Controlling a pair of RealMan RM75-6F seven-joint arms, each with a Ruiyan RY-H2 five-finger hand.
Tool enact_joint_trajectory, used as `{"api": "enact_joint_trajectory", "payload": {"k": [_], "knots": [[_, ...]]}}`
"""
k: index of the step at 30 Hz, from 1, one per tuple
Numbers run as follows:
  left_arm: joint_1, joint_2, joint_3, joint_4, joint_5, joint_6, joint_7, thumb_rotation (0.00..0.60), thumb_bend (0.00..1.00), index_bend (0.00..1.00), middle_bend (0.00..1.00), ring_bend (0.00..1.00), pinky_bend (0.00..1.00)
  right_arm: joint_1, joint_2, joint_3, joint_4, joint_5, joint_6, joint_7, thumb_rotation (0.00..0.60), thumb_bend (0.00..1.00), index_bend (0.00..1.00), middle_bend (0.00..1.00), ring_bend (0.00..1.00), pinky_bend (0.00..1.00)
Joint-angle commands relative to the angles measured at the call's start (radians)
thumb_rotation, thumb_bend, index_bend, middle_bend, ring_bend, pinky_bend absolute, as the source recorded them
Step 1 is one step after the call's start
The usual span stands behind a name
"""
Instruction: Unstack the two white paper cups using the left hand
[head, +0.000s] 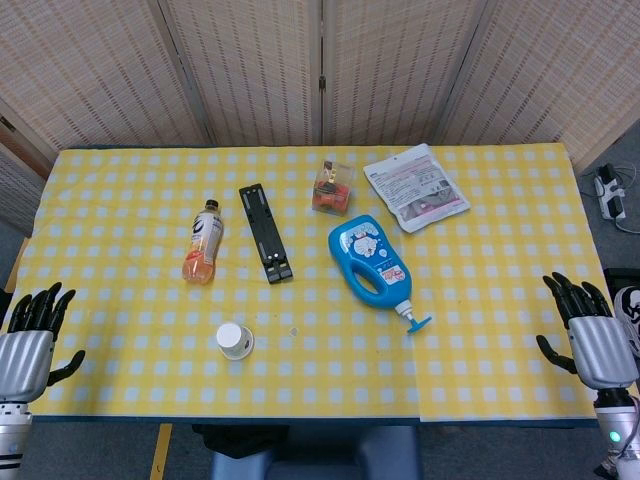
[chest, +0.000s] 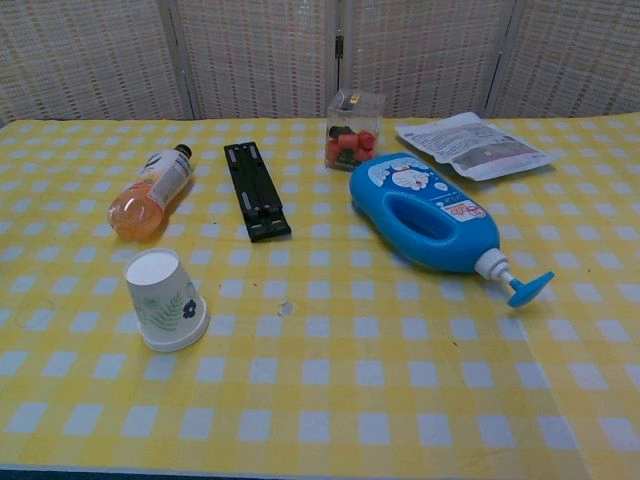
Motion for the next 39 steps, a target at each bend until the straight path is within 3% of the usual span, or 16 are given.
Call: {"api": "enact_joint_trajectory", "payload": {"k": [1,15,26,39], "knots": [[-0.001,-0.007,-0.002,0.009,0.008,0.006,-0.005,0.6,0.32,0.0,0.0,0.0,0.0,-0.001,-0.008,0.009,0.012,-0.009,0.021,0.002,0.6,0.35,0.07,0.1,0.15,0.09],[-0.075,0.006,0.003,0.008,0.119,-0.046,-0.051,0.6,0.32,0.0,0.0,0.0,0.0,-0.004,0.008,0.018,0.003,-0.018,0.046,0.004,0.6,0.35,0.07,0.1,0.16,0.09],[-0.261,0.051,0.019,-0.057,0.266,-0.254,-0.079,0.6,0.38,0.09,0.0,0.0,0.0,-0.013,0.015,0.014,-0.008,-0.022,0.059,0.004,0.6,0.35,0.07,0.1,0.16,0.09],[-0.442,0.029,0.028,-0.108,0.246,-0.523,-0.057,0.6,0.47,0.14,0.0,0.01,0.0,-0.021,0.016,0.009,-0.001,-0.027,0.067,0.023,0.6,0.35,0.07,0.1,0.16,0.09]]}}
